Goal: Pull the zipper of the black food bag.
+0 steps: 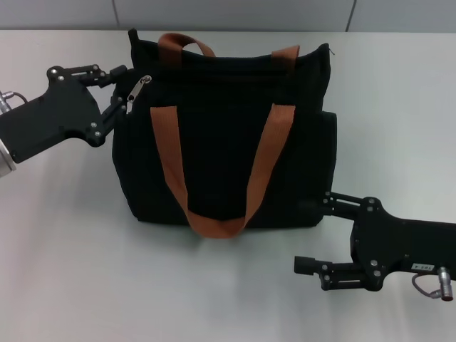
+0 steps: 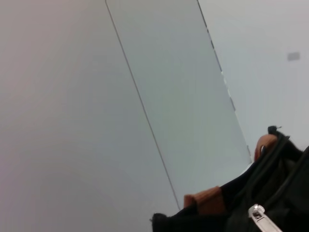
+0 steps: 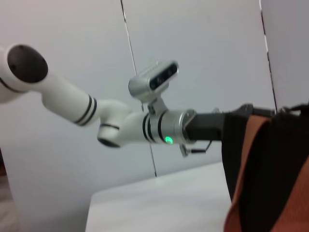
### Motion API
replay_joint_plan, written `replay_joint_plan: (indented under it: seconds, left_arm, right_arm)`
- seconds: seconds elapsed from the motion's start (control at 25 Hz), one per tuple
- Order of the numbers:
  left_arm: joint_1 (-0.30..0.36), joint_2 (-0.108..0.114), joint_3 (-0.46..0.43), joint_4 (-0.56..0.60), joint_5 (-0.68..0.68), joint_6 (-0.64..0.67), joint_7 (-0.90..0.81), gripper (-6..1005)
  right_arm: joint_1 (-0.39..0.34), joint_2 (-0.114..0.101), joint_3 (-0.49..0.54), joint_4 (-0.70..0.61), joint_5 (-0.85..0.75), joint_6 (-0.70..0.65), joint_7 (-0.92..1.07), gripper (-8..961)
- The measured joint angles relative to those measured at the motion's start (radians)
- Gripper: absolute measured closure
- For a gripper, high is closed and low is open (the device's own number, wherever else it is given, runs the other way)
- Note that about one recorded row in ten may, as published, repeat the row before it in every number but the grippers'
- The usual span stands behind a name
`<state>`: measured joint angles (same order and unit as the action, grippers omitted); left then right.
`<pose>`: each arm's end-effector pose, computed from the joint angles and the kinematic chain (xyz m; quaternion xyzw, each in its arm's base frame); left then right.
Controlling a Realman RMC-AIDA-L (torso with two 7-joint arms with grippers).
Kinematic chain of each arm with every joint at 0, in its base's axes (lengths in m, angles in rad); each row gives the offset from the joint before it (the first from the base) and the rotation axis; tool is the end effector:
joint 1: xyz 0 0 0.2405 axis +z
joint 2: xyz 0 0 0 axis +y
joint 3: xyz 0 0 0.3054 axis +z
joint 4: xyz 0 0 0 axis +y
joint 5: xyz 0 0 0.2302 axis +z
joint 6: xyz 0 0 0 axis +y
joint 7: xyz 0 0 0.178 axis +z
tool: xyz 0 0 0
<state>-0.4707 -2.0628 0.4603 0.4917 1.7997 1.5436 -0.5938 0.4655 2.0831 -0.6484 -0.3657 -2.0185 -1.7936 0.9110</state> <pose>-0.3281 0.3787 -0.0190 -0.8916 0.0234 -0.2752 0.3589 0.3001 0.2890 -0.0935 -0.9336 0.1028 0.3406 0.0424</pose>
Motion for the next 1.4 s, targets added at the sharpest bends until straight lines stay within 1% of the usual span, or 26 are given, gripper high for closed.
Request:
replay_joint_plan:
  seconds: [0.2,0.24,0.28,0.36,0.48,0.56,0.68,0.76,0.88,0.92,0.96,1.04,1.28,1.4]
  left_arm:
    - [0.010,-0.002,-0.002,0.001,-0.004,0.022,0.000,751]
    - [0.011,-0.003,-0.003,-0.001,-0.014,0.023,-0.002,790]
    - [0.011,-0.003,-0.003,-0.001,-0.014,0.023,-0.002,830]
    - [0.013,-0.004,-0.003,-0.005,-0.031,0.025,-0.001,908]
    - [0.016,-0.005,0.003,-0.006,-0.048,0.036,0.001,946]
    - [0.017,-0.005,0.005,-0.008,-0.052,0.052,0.008,971]
    - [0.019,-0.007,0.001,-0.016,-0.057,0.065,0.032,971]
    - [0.019,-0.009,-0.001,-0.024,-0.059,0.068,0.041,971]
    - [0.019,-0.009,-0.002,-0.025,-0.061,0.070,0.041,971]
    - [0.019,-0.009,-0.002,-0.026,-0.063,0.070,0.041,971]
    - [0.020,-0.009,-0.002,-0.026,-0.065,0.071,0.041,971]
    - [0.021,-0.009,0.000,-0.027,-0.069,0.074,0.042,971]
    - [0.021,-0.008,0.006,-0.027,-0.072,0.078,0.035,971]
    - [0.021,-0.008,0.007,-0.027,-0.071,0.078,0.032,971]
  right_arm:
    - [-0.002,-0.001,0.001,0.006,0.061,-0.074,0.016,116]
    - [0.001,-0.001,0.001,0.013,0.099,-0.114,0.034,116]
    - [0.001,-0.001,0.001,0.013,0.099,-0.114,0.034,116]
    - [0.012,-0.001,0.001,0.017,0.147,-0.147,0.074,117]
    - [0.049,-0.004,0.001,0.012,0.215,-0.160,0.236,117]
    - [0.090,-0.008,0.001,0.007,0.251,-0.160,0.364,117]
    - [0.142,-0.012,0.001,-0.009,0.273,-0.167,0.493,118]
    - [0.179,-0.011,0.000,-0.052,0.282,-0.156,0.617,118]
    - [0.228,-0.007,-0.009,-0.123,0.281,-0.121,0.792,119]
    - [0.267,-0.009,-0.024,-0.148,0.275,-0.079,0.892,119]
    - [0.267,-0.009,-0.024,-0.148,0.275,-0.079,0.892,119]
    - [0.300,-0.015,-0.064,-0.167,0.273,-0.025,0.972,119]
    - [0.408,-0.035,-0.234,-0.199,0.259,0.146,1.188,118]
    - [0.461,-0.039,-0.261,-0.200,0.214,0.198,1.263,119]
